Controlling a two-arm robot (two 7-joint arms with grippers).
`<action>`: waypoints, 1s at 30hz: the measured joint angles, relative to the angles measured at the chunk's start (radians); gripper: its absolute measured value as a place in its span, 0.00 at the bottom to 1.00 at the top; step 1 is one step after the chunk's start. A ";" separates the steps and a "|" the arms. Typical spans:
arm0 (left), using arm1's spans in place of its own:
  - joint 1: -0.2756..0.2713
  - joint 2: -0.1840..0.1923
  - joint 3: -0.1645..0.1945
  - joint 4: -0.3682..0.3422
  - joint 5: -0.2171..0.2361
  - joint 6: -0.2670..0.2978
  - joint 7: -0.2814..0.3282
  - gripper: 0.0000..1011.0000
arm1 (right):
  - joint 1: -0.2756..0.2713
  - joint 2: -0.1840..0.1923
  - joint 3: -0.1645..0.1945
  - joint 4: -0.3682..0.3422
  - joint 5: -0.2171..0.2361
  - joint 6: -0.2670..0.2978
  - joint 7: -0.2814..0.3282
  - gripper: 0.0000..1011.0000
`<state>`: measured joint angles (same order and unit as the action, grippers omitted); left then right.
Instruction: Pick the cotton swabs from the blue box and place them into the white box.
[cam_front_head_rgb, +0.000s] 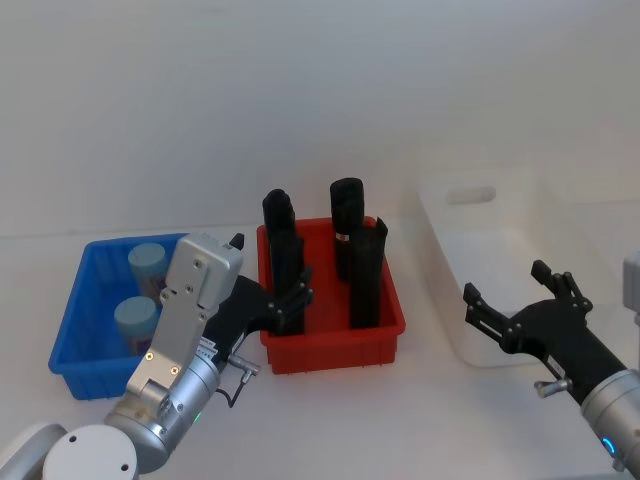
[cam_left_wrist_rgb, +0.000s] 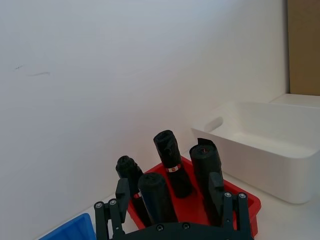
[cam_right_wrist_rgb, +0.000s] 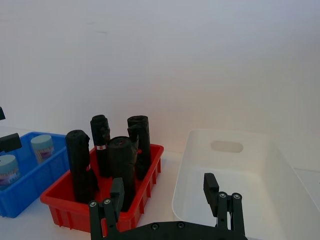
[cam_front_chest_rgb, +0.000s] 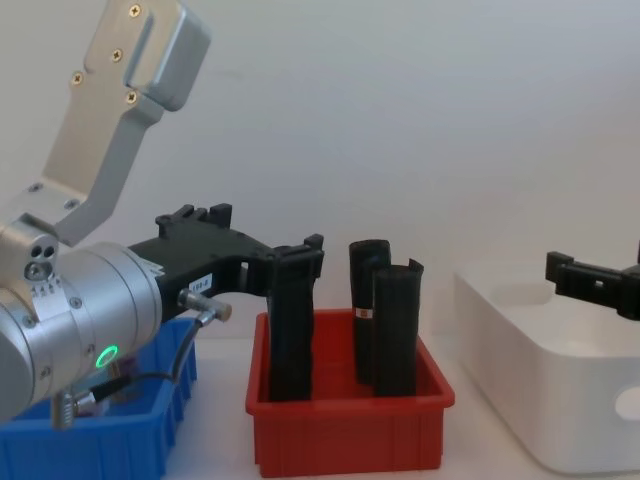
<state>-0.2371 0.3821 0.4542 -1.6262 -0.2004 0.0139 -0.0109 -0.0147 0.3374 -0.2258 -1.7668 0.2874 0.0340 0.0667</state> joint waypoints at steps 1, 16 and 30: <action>0.000 0.000 0.000 0.000 0.000 0.000 0.000 0.99 | 0.000 0.000 0.000 0.000 0.000 0.000 0.000 0.99; 0.000 0.000 0.000 0.000 0.000 0.000 0.000 0.99 | 0.000 0.000 0.000 0.000 0.000 0.000 0.000 0.99; 0.000 0.000 0.000 0.000 0.000 0.000 0.000 0.99 | 0.000 0.000 0.000 0.000 0.000 0.000 0.000 0.99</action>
<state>-0.2372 0.3821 0.4542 -1.6262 -0.2004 0.0139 -0.0109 -0.0146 0.3375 -0.2258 -1.7668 0.2874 0.0340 0.0668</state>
